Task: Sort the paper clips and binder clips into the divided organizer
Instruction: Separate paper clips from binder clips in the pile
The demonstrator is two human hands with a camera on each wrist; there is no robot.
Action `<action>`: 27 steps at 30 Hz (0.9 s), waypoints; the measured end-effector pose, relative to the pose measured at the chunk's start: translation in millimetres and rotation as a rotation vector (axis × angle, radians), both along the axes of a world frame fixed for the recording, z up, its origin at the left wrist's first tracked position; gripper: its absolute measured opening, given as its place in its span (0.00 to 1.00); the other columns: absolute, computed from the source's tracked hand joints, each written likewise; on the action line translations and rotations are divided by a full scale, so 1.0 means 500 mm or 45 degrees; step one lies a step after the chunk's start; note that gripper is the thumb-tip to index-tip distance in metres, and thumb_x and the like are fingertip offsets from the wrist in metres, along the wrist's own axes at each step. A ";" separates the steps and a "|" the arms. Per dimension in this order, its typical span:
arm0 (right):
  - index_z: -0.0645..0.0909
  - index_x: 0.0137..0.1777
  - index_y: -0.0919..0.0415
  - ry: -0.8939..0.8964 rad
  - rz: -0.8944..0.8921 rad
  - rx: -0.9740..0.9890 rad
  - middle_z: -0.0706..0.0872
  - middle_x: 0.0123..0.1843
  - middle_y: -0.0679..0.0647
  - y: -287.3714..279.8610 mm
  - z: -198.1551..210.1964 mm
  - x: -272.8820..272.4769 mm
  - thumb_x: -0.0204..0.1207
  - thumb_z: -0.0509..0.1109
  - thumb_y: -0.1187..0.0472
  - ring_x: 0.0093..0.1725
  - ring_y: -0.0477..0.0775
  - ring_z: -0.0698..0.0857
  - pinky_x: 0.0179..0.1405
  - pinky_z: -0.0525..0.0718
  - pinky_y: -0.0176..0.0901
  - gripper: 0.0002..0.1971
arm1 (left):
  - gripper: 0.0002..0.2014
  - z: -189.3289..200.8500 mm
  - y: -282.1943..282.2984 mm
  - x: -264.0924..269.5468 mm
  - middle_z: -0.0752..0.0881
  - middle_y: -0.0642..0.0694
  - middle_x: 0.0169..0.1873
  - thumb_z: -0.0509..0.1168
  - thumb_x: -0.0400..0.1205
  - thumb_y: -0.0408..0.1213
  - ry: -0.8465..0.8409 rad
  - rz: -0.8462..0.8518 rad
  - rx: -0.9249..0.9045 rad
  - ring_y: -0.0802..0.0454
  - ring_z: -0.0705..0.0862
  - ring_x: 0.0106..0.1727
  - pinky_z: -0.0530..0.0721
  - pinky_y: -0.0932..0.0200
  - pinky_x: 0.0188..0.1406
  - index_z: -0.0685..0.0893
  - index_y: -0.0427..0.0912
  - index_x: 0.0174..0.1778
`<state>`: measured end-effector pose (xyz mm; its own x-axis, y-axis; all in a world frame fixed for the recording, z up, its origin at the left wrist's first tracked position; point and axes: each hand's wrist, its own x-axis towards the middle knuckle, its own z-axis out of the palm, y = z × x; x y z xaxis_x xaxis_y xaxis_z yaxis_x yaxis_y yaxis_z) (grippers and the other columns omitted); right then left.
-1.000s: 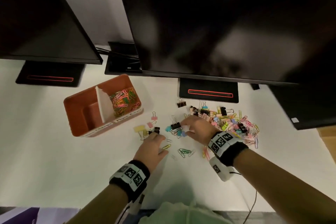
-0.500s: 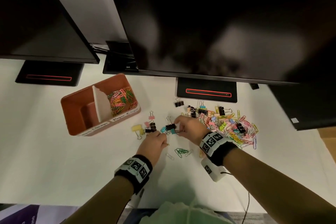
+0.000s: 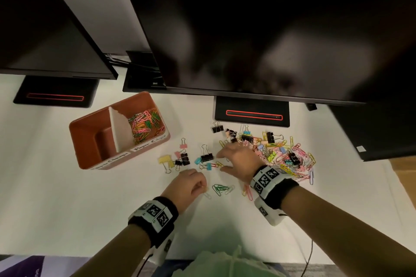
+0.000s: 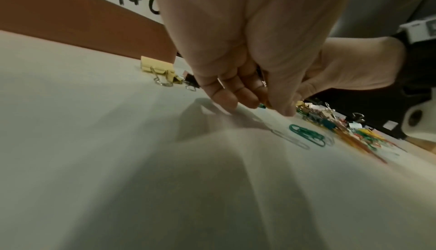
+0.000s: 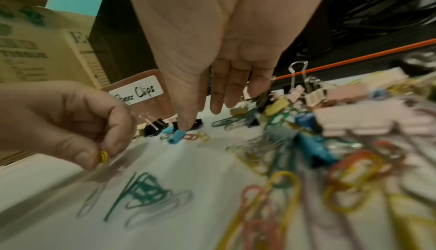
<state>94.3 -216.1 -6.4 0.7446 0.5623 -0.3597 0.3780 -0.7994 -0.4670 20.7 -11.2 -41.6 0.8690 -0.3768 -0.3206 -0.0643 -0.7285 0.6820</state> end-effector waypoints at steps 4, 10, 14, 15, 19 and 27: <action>0.78 0.62 0.59 0.061 -0.016 -0.126 0.81 0.59 0.56 0.041 -0.019 -0.001 0.76 0.68 0.56 0.60 0.58 0.79 0.58 0.80 0.51 0.16 | 0.10 -0.010 -0.008 -0.015 0.80 0.53 0.37 0.69 0.75 0.45 -0.034 -0.085 0.080 0.57 0.74 0.42 0.71 0.66 0.43 0.83 0.47 0.50; 0.84 0.54 0.58 0.195 -0.032 -0.104 0.85 0.53 0.57 0.057 -0.026 0.003 0.78 0.64 0.59 0.55 0.58 0.81 0.56 0.82 0.52 0.09 | 0.08 0.002 -0.027 -0.006 0.79 0.47 0.47 0.65 0.78 0.43 -0.066 -0.092 0.226 0.51 0.76 0.49 0.79 0.54 0.49 0.82 0.42 0.44; 0.84 0.52 0.61 0.169 0.013 -0.106 0.80 0.57 0.59 0.053 -0.026 -0.003 0.79 0.63 0.64 0.55 0.60 0.81 0.55 0.81 0.48 0.09 | 0.07 0.010 -0.029 -0.005 0.82 0.45 0.44 0.62 0.80 0.42 -0.075 -0.153 0.265 0.48 0.77 0.47 0.79 0.50 0.50 0.80 0.42 0.45; 0.84 0.51 0.63 0.180 0.001 -0.083 0.78 0.58 0.59 0.050 -0.027 -0.005 0.78 0.63 0.66 0.55 0.60 0.81 0.54 0.80 0.47 0.08 | 0.07 0.010 -0.029 -0.006 0.82 0.44 0.44 0.62 0.80 0.41 -0.072 -0.152 0.254 0.48 0.78 0.47 0.79 0.51 0.50 0.80 0.42 0.46; 0.83 0.52 0.63 0.208 -0.006 -0.076 0.82 0.57 0.59 0.031 -0.030 -0.007 0.76 0.63 0.71 0.56 0.59 0.82 0.56 0.80 0.47 0.10 | 0.07 0.010 -0.029 -0.006 0.82 0.44 0.48 0.61 0.81 0.38 -0.053 -0.155 0.191 0.48 0.78 0.51 0.75 0.57 0.52 0.82 0.42 0.50; 0.83 0.56 0.59 0.193 -0.016 -0.044 0.86 0.55 0.56 -0.007 -0.004 -0.016 0.78 0.61 0.68 0.54 0.55 0.83 0.54 0.81 0.44 0.12 | 0.03 0.013 -0.024 -0.007 0.75 0.54 0.42 0.65 0.79 0.37 -0.028 -0.142 -0.003 0.55 0.75 0.44 0.76 0.61 0.48 0.82 0.43 0.43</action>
<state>86.5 -219.6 -8.2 0.6873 0.5383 -0.4877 0.2950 -0.8204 -0.4898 17.2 -23.1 -35.0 0.8284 -0.4727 -0.3006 -0.1603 -0.7143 0.6813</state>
